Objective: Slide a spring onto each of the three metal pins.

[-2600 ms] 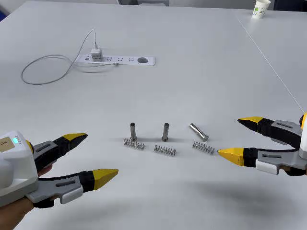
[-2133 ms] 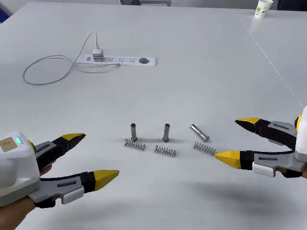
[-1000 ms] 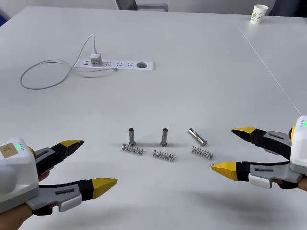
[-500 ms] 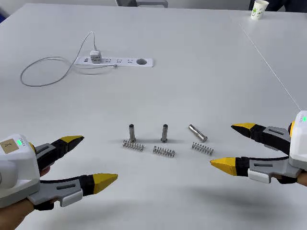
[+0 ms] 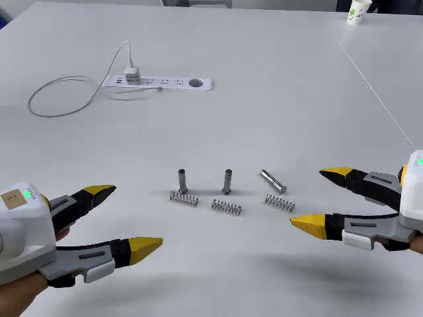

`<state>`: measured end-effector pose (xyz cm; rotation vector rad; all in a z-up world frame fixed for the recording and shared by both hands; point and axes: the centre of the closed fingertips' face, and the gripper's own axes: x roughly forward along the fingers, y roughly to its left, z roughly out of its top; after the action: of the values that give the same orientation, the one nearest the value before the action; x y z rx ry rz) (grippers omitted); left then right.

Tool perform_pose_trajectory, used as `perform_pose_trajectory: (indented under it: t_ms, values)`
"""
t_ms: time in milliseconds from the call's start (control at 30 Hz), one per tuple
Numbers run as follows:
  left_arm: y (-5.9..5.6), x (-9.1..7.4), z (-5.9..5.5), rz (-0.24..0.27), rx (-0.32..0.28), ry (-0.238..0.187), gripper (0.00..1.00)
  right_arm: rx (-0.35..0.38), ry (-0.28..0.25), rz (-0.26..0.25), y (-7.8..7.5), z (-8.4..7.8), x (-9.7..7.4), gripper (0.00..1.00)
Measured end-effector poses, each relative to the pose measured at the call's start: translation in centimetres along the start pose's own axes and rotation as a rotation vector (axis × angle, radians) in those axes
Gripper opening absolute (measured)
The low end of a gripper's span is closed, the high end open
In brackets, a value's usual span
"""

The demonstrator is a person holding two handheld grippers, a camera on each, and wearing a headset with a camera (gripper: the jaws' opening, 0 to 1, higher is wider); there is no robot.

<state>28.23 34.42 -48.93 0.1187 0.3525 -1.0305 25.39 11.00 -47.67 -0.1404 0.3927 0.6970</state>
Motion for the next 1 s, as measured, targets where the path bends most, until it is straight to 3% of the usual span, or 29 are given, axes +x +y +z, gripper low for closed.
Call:
perform_pose_trajectory:
  t_ms: [467,1000]
  values:
    - [0.1,0.1,0.1,0.003,0.0,-0.006,0.79,0.003,0.008,-0.016,-0.9,0.7,0.6,0.66]
    - [0.1,-0.1,0.0,0.008,-0.002,-0.009,0.79,0.007,0.058,-0.036,-2.8,1.8,3.4,0.57]
